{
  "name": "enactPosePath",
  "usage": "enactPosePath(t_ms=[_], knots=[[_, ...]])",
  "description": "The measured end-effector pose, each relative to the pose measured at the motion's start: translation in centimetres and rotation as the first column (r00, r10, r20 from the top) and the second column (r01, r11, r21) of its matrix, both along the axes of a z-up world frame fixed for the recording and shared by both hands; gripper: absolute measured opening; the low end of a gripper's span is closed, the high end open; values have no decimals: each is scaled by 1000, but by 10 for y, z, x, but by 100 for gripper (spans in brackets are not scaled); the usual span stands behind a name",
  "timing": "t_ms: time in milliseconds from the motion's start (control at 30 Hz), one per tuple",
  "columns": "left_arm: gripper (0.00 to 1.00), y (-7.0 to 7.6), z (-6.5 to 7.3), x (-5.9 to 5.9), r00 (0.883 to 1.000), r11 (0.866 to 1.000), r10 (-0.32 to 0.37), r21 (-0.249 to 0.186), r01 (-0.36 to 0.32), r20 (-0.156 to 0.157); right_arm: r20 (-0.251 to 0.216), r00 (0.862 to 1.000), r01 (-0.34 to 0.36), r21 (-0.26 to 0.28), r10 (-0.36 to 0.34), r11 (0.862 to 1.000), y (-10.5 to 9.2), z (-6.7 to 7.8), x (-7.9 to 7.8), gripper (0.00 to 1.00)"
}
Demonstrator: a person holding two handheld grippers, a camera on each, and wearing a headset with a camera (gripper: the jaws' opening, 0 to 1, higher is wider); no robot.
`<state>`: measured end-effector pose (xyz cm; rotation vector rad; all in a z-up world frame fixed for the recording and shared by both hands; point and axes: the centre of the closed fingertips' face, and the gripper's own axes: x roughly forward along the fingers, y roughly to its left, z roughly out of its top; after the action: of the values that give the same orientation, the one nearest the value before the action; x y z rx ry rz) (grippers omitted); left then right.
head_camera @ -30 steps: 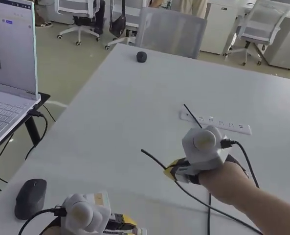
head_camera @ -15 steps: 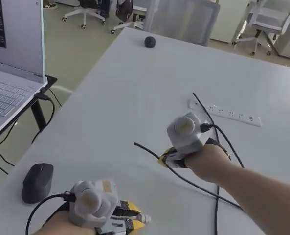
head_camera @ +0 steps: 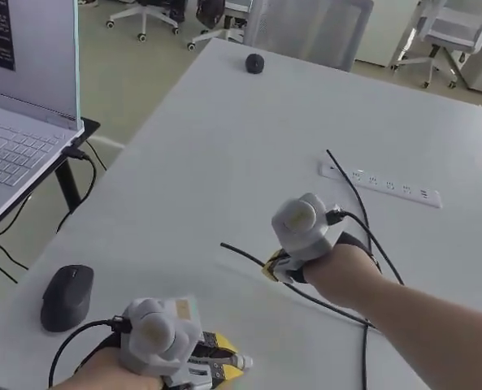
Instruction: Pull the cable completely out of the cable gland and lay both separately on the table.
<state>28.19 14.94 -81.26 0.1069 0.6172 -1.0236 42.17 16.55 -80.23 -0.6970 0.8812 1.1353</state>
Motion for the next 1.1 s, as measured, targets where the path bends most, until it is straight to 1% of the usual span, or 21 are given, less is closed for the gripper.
enactPosePath(t_ms=[167,300,333,367,400,433,500,567,700,833,933,1000,1100], knots=[[16,1,-1,0,1000,1000,3,7,-3,7,8,1000,-12,-23,12,1000,1,-6,-3,0],[16,1,-5,-2,1000,999,-20,43,20,16,24,999,-35,-41,36,999,2,-10,-6,0],[16,2,-4,-1,1000,999,-20,40,19,18,25,999,-35,-42,37,998,2,-10,-6,0],[16,2,-5,-1,1000,999,-19,40,18,11,19,999,-38,-43,38,998,2,-11,-7,0],[16,2,-5,-1,1000,999,-19,43,19,12,15,999,-39,-43,40,998,2,-11,-8,0],[16,3,-5,0,1000,999,-18,46,17,17,20,999,-42,-46,43,998,1,-12,-7,0],[16,4,-5,1,1000,999,-13,41,13,15,22,999,-49,-54,50,997,1,-13,-7,0],[16,5,-5,2,1000,999,-12,49,11,22,22,998,-55,-59,57,997,1,-15,-8,0],[16,5,-5,3,1000,998,-17,54,16,24,21,998,-62,-67,63,996,1,-18,-10,0],[16,5,-5,3,1000,999,-16,52,14,22,10,998,-61,-77,62,995,0,-22,-13,0],[16,5,-5,3,1000,999,-13,53,12,22,2,998,-70,-94,71,993,-2,-28,-16,0],[16,5,-5,3,1000,998,-14,55,13,22,8,997,-72,-93,73,993,-2,-27,-15,0],[16,5,-5,2,1000,998,-17,59,15,20,1,998,-66,-93,66,994,-2,-26,-15,0]])
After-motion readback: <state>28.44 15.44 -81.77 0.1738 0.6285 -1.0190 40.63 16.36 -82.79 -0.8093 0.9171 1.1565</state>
